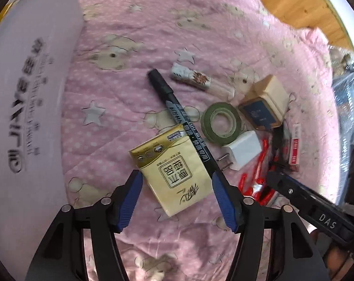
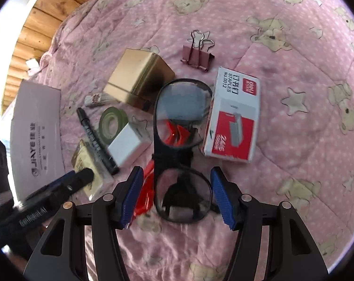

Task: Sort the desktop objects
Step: 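Grasp the yellow tissue pack with the left tool while the right tool reaches toward the glasses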

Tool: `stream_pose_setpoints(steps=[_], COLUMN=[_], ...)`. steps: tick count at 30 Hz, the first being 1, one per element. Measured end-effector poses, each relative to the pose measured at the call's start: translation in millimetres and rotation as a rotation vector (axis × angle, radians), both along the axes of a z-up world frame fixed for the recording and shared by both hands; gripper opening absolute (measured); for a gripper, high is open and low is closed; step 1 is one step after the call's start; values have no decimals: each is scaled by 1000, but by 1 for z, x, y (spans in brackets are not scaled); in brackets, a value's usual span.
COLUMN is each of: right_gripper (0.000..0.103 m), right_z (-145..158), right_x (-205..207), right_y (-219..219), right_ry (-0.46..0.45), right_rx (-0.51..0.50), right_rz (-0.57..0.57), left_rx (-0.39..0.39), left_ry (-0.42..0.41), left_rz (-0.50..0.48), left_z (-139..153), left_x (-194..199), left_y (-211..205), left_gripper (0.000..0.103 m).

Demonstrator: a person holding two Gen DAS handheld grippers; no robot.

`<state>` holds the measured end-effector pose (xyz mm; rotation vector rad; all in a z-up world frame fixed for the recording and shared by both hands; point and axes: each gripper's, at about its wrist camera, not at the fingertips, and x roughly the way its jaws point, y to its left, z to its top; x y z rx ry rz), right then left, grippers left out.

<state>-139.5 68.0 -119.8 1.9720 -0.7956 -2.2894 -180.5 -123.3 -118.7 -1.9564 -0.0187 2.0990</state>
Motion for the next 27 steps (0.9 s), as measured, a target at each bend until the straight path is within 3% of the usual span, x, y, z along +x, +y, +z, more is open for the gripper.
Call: stream_pose_setpoints(steps=[2,5,10,19,26,27], right_gripper=[63,48,45,44,42,42], right_z=[-3,-2,4,14,17,17], right_x=[-3,-4,5,28,33,33], right_y=[3,7,19,35,42,42], right_ry=[3,9,11,32,60,55], right_rx=[-12,-7,-40,-140,-320,-304], right_rz=[-17,-1,-13,-92,-146,-137], left_rx=[-18,-25,-16,35,67,66], left_ry=[7,10,27,17,43,47], left_rz=[-4,-4,5,40,28,26], left_z=[-5,-11,-7,8,22,22], left_x=[-2,-4,-5,4,3,3], left_y=[4,4,-5,-30,-32,-31], left_gripper=[68,69,61,60,60,60])
